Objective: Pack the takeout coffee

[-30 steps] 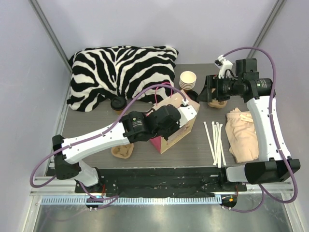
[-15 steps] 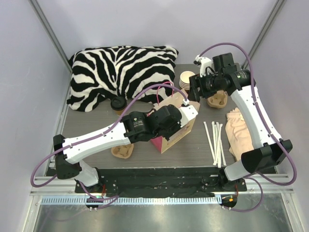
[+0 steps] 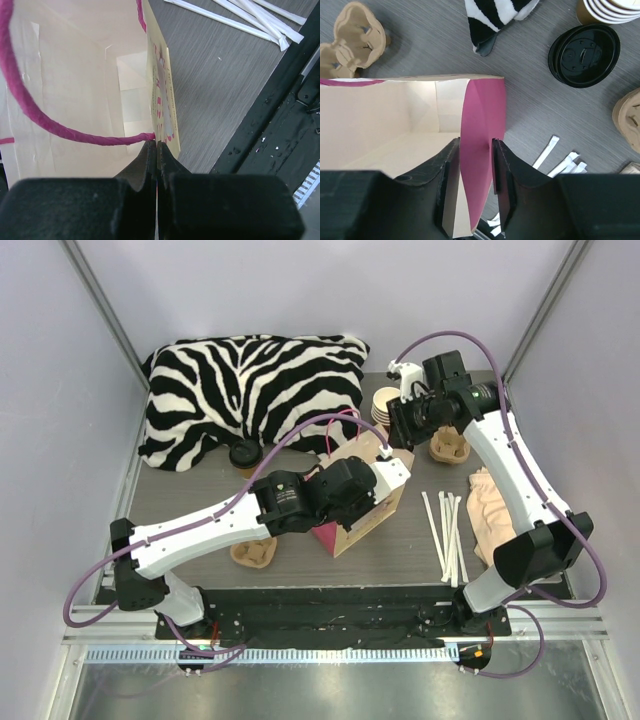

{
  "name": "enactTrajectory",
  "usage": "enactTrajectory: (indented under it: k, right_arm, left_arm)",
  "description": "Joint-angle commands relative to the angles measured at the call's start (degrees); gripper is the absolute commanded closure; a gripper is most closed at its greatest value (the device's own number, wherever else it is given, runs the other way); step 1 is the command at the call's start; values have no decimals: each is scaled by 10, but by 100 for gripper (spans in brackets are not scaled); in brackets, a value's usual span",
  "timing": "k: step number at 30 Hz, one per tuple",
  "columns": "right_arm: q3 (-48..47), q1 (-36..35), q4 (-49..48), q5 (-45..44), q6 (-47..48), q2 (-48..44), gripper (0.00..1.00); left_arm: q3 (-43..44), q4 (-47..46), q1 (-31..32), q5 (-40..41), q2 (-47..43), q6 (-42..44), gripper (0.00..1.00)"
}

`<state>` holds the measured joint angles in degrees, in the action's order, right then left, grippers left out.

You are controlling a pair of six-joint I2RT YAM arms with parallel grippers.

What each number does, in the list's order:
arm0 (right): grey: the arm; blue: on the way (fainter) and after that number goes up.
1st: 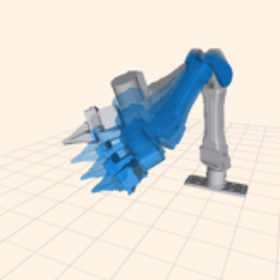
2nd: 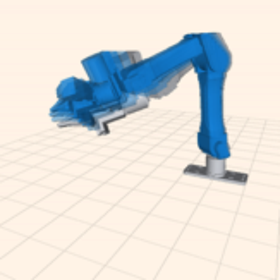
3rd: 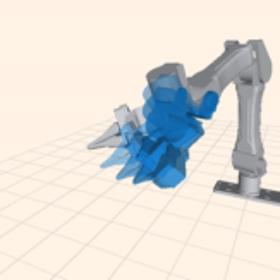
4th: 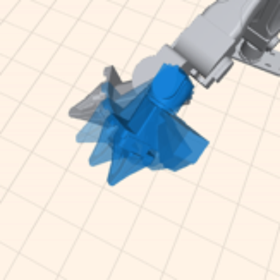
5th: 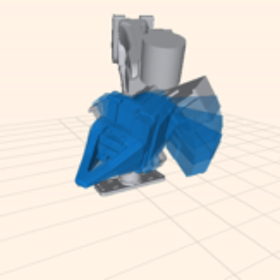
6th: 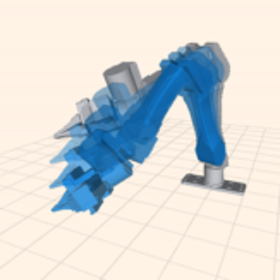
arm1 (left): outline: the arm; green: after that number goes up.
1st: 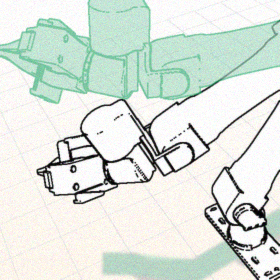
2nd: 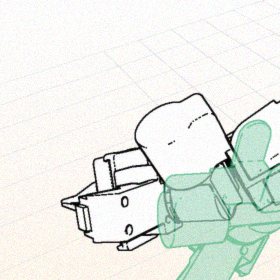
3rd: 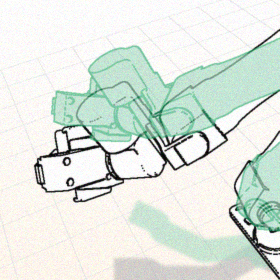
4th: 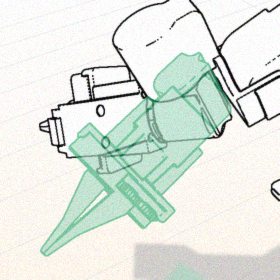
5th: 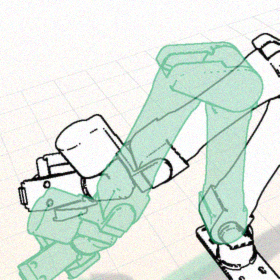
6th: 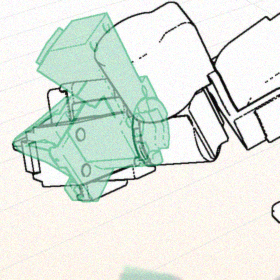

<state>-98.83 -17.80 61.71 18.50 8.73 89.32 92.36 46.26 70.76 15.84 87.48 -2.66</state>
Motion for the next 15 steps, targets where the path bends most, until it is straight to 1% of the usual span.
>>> enactTrajectory:
  k: [1, 3, 4, 5, 6, 7, 8, 9, 10, 11, 12, 13, 14, 15]
  right_arm:
    - [-15, -9, -12, -9, 13, -2, 73]
    - [-13, -12, -12, -14, 16, -2, 80]
    - [-12, -13, -11, -14, 17, -2, 90]
    - [-11, -14, -9, -15, 22, -2, 98]
    - [-12, -14, -5, -13, 26, -2, 99]
    - [-12, -14, -3, -10, 30, -2, 99]
    - [-14, -14, 4, -1, 41, -5, 99]
    - [-14, -14, 6, 1, 44, -6, 99]
    - [-13, -14, 8, 4, 51, -8, 99]
    - [-11, -14, 11, 11, 60, -10, 99]
    - [-9, -14, 12, 15, 65, -14, 99]
    - [-8, -14, 12, 20, 70, -16, 99]
    - [-2, -14, 11, 25, 74, -19, 99]
    - [0, -14, 10, 32, 83, -23, 99]
  left_arm:
    - [-2, -12, 1, -9, -7, -13, 100]
    - [-5, -14, 1, -11, -12, -16, 100]
    - [-6, -15, 0, -12, -12, -16, 100]
    - [-5, -15, 0, -12, -13, -15, 98]
    - [-1, -14, -1, -15, -18, -14, 94]
    - [4, -8, -7, -25, -24, -14, 86]
    - [7, -6, -11, -36, -33, -11, 80]
    - [12, -6, -25, -68, -56, -10, 75]
    - [12, -3, -34, -86, -69, -9, 62]
    - [15, -1, -46, -109, -82, -8, 54]
    - [24, 3, -74, -144, -95, -9, 47]
    - [29, 14, -91, -176, -115, -9, 35]
    - [35, 16, -110, -203, -127, -8, 32]
    - [46, 17, -149, -225, -138, -12, 28]
